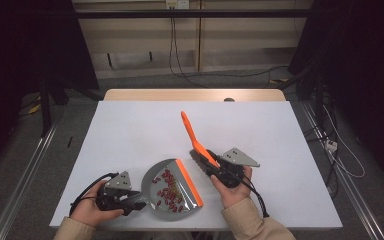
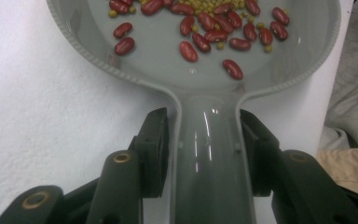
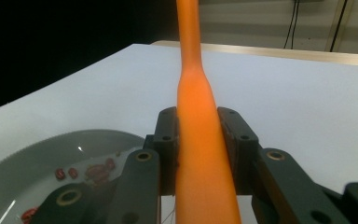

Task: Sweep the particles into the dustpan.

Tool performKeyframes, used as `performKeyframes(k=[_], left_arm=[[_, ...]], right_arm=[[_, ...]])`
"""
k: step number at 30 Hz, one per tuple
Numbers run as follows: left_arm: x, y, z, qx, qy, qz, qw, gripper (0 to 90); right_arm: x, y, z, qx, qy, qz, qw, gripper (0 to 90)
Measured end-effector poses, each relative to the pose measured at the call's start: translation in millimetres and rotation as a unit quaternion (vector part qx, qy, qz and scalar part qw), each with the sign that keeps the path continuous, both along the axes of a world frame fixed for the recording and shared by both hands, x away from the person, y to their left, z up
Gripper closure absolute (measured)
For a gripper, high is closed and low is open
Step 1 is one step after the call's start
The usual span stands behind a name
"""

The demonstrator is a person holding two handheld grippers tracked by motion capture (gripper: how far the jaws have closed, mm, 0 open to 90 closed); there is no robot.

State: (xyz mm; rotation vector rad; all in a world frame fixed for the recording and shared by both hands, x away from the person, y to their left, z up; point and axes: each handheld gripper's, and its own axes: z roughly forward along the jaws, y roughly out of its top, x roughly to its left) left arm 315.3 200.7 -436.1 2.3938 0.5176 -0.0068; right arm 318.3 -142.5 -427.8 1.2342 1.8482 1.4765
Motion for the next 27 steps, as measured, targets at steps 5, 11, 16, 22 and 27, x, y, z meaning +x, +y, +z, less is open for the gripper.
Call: performKeyframes(k=[5, 11, 16, 22, 27], left_arm=[[0.1, -3.2, 0.8, 0.013, -0.009, 0.001, 0.9999, 62.4], [-2.1, -4.4, -1.9, 0.007, -0.020, 0.012, 0.9997, 62.8], [-1.9, -7.6, -3.8, -0.021, -0.040, 0.035, 0.9983, 63.1], [0.1, -9.2, -6.2, -0.044, -0.054, 0.048, 0.9964, 63.4], [3.3, -5.4, -9.1, -0.060, -0.068, 0.075, 0.9931, 63.4]], right_arm=[[0.0, -7.5, -0.4, -0.007, 0.000, -0.001, 1.0000, 71.0], [-0.3, -17.1, -3.8, -0.014, 0.005, -0.004, 0.9999, 71.0], [-0.5, -26.2, -2.4, -0.012, 0.001, -0.011, 0.9999, 71.0], [-1.4, -37.0, 1.8, -0.013, -0.005, -0.020, 0.9997, 71.0], [-1.5, -42.1, 3.1, -0.015, -0.008, -0.025, 0.9995, 71.1]])
